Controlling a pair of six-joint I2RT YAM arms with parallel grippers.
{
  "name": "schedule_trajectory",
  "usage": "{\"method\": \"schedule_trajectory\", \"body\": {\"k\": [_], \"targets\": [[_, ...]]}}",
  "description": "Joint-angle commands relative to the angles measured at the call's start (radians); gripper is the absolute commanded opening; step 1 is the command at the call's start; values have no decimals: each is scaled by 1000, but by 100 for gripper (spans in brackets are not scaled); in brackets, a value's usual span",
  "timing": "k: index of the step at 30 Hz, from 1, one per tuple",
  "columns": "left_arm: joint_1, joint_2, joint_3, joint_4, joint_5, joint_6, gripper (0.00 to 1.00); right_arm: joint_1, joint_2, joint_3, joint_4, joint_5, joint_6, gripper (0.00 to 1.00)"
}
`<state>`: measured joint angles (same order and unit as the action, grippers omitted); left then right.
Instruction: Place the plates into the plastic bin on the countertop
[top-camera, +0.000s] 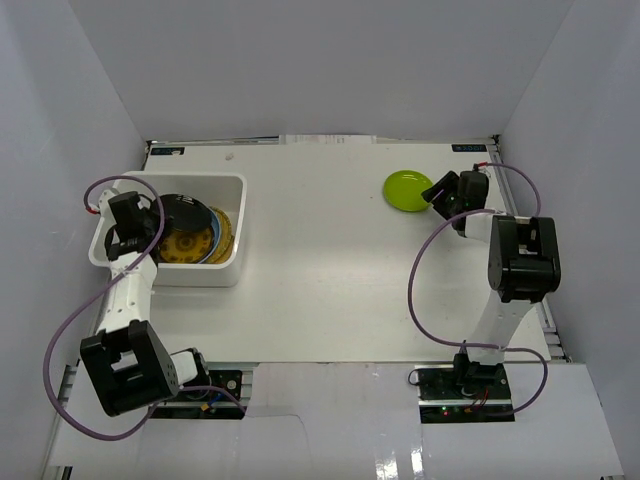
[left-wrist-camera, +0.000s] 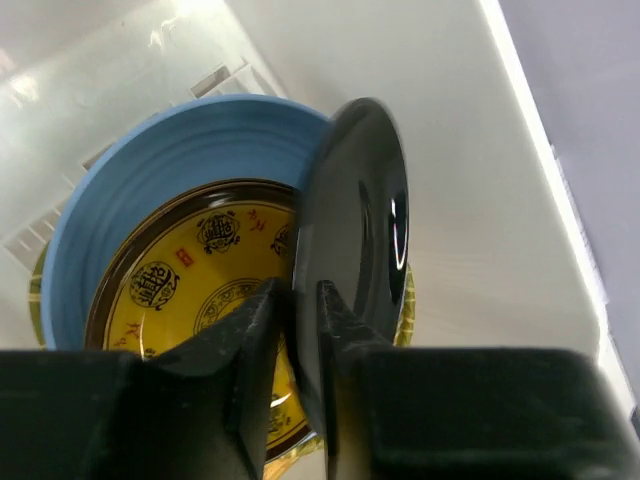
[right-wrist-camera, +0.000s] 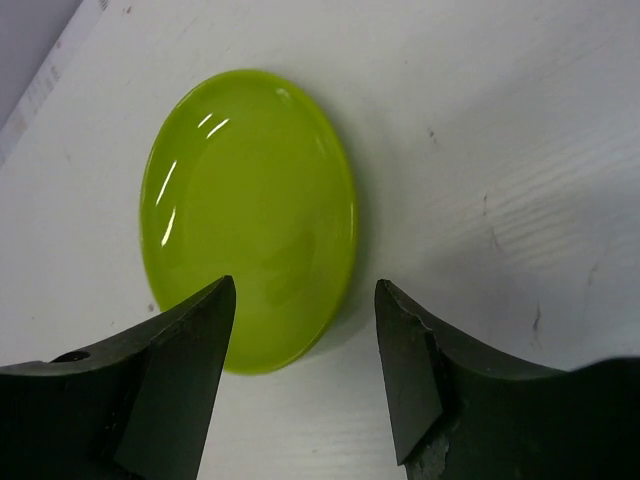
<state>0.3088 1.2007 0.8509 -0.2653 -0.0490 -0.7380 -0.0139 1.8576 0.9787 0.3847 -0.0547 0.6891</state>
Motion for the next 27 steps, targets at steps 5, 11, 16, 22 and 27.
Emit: {"method": "schedule_trajectory", "body": {"k": [5,11,16,22,27], "targets": [[13,-6,-7,77,46,-6,70,-6,158,149,-35,69,-51,64],[13,-72,2,95,89,-1,98,-6,233,198,-4,3,-16,49],[1,-220,-4,159,149,29,98,-6,200,155,37,-23,26,9],[-154,-254,69,189,331,123,98,-4,10,-50,236,-153,128,8],[-261,-234,119,176,609,85,98,40,-213,-213,353,-281,200,8]]}}
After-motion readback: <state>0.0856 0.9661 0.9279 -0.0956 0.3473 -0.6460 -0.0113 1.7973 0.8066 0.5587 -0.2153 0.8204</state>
